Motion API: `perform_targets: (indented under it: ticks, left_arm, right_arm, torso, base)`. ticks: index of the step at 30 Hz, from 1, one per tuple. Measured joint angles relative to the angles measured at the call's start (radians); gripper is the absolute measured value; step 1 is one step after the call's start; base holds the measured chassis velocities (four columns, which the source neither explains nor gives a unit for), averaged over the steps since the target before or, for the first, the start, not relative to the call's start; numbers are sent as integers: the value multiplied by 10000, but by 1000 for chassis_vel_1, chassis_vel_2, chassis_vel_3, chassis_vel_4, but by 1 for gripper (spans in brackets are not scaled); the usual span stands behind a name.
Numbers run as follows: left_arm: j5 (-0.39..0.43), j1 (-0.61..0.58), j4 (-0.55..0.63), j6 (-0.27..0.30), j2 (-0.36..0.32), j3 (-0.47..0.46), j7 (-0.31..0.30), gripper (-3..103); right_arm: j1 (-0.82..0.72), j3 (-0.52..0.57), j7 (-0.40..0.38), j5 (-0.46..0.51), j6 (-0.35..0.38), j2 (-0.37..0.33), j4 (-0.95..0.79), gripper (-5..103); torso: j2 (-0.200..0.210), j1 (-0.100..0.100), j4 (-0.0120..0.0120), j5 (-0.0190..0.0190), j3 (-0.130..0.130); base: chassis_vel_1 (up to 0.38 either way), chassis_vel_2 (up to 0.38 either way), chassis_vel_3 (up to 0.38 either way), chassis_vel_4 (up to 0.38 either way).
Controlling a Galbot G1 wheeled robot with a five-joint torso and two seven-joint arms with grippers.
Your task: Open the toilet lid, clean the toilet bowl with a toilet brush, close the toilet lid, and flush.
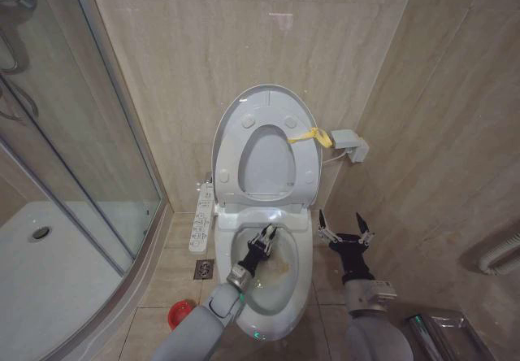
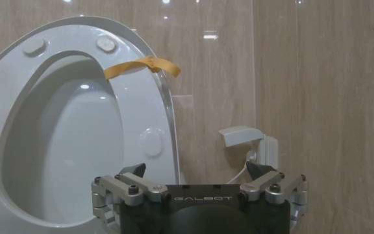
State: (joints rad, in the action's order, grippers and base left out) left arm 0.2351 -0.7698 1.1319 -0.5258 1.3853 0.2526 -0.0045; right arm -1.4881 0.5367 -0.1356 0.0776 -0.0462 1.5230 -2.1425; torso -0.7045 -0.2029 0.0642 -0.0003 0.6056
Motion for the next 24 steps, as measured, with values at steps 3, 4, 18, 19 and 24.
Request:
perform_targets:
  ticks: [3,4,18,19,24]
  left_arm:
    - [-151,23,456,118,18,64,-11,21]
    - [-151,23,456,118,18,64,-11,21]
    - [-323,430,1362,496,337,688,-120,21]
    - [-314,398,1142,432,334,657,-77,21]
    - [-308,358,258,190,299,517,52,21]
  right_arm:
    - [0,0,0,0,0,0,0,100]
    - [0,0,0,0,0,0,0,100]
    - [0,0,0,0,0,0,0,100]
    - [1,0,0,0,0,0,1,100]
    - [0,0,0,0,0,0,0,100]
  torso:
    - [0,0,0,2,-1]
    - [0,0,0,2,-1]
    - [0,0,0,3,-2]
    - [0,0,-2,3,-1]
    - [0,0,-5,3,-2]
  base:
    - [0,0,0,0]
    - [0,0,0,0]
    - [0,0,0,0]
    - [0,0,0,0]
    - [0,0,0,0]
